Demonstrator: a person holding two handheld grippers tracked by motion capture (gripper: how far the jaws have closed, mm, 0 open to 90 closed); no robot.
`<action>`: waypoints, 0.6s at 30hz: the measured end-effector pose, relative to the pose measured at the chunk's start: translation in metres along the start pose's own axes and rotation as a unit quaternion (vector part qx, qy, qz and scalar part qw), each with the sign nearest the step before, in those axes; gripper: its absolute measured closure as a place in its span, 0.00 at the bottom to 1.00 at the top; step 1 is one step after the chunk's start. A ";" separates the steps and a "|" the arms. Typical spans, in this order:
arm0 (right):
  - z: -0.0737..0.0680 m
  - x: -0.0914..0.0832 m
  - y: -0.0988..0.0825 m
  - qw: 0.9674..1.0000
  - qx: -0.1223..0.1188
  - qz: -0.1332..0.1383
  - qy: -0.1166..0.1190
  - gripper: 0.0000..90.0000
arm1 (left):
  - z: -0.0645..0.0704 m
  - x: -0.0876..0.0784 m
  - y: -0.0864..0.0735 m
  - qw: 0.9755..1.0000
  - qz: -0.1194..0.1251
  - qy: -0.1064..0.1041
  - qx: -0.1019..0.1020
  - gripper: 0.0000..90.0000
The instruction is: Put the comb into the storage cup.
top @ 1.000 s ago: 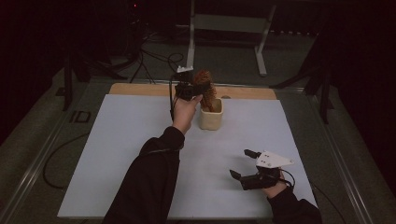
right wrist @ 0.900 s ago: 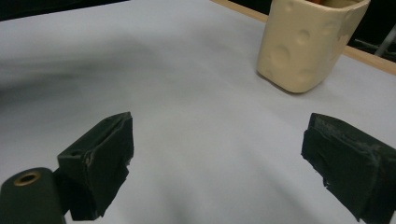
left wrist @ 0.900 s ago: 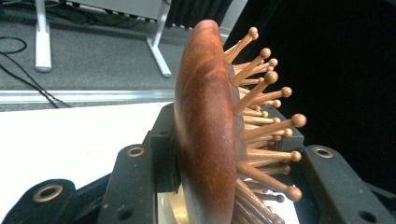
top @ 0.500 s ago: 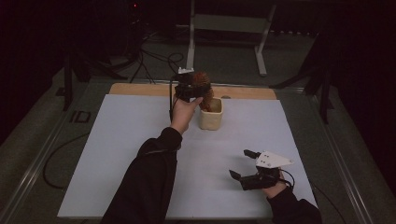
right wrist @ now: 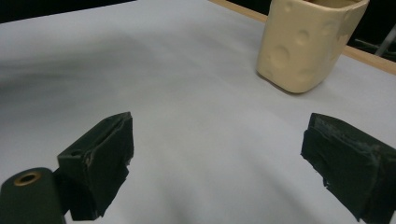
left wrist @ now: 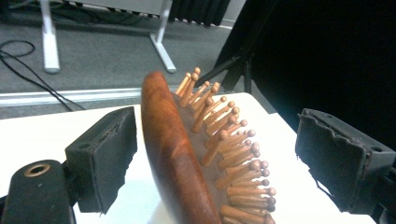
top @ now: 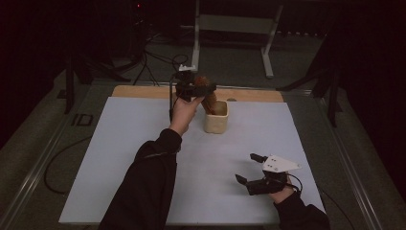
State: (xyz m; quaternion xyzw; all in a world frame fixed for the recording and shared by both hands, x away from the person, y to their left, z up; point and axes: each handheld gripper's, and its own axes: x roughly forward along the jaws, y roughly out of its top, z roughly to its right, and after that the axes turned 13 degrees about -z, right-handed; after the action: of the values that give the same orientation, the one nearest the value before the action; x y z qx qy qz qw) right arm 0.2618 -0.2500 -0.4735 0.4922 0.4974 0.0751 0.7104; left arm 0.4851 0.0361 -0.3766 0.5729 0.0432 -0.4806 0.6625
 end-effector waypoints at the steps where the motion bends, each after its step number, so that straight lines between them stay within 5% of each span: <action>1: 0.000 0.000 0.000 1.000 0.000 0.000 -0.001 0.10 | 0.000 -0.002 0.000 1.000 0.000 -0.004 0.005 0.08; 18: -0.002 0.000 -0.001 1.000 -0.002 -0.003 -0.008 0.10 | -0.012 -0.035 -0.015 0.998 0.001 -0.017 0.055 0.00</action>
State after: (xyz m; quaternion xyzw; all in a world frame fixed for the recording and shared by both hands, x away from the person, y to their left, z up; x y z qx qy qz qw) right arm 0.2600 -0.2494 -0.4740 0.4895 0.4933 0.0700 0.7157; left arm 0.4617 0.0680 -0.3700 0.6000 0.0047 -0.4914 0.6312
